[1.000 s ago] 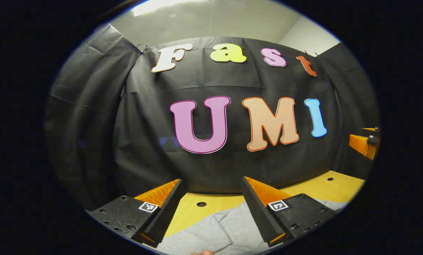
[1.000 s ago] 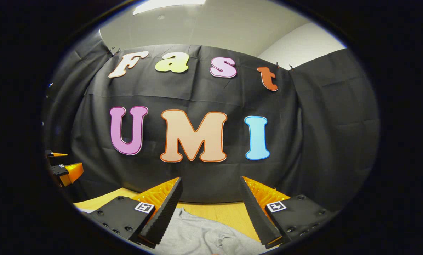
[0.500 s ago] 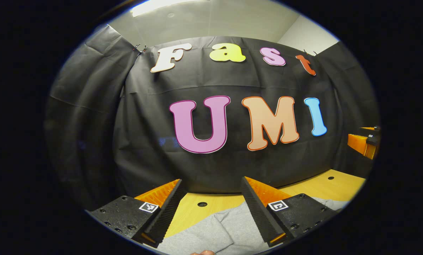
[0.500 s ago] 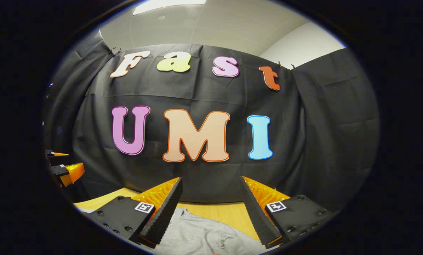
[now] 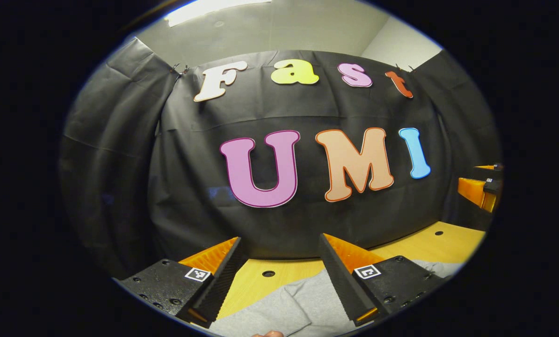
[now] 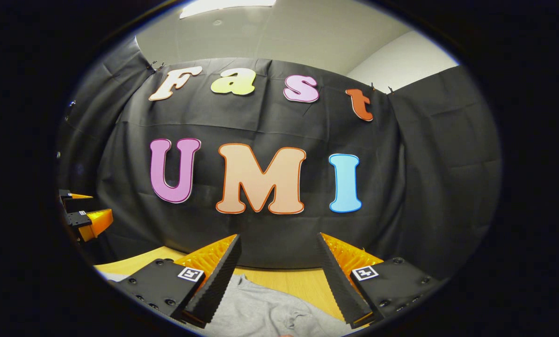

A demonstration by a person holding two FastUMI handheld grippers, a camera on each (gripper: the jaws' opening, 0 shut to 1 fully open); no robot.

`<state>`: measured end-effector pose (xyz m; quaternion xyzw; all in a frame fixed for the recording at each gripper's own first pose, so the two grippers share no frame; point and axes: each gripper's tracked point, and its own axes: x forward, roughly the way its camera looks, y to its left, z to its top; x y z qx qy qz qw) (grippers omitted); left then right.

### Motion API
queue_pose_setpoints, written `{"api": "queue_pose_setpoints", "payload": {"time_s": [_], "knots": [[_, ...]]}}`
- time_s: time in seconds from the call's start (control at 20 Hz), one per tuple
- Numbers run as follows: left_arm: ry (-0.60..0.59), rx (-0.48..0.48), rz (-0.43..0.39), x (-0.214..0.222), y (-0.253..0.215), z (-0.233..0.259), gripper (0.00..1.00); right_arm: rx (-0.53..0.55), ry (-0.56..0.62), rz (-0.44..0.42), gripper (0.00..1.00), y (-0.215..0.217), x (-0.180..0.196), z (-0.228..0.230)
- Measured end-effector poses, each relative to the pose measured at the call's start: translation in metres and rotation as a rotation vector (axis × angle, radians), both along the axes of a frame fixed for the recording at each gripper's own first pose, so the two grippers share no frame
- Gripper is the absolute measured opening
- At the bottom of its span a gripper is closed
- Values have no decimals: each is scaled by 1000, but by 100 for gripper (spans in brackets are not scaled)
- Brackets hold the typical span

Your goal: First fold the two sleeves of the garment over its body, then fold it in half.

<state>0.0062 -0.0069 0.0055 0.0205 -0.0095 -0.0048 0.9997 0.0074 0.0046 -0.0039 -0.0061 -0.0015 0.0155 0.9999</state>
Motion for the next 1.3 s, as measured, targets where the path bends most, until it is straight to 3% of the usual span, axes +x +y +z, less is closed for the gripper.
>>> {"api": "queue_pose_setpoints", "payload": {"time_s": [0.65, 1.1, 1.3], "knots": [[-2, -23, 3, 1, -1, -7, 95, -21, 36, -71, 96, -42, -3, -17], [1, -21, -9, 4, -8, -10, 95, -89, 92, -209, 99, -127, -13, -47], [3, -21, -17, 4, -12, -11, 95, -105, 169, -253, 100, -159, -25, -75]]}}
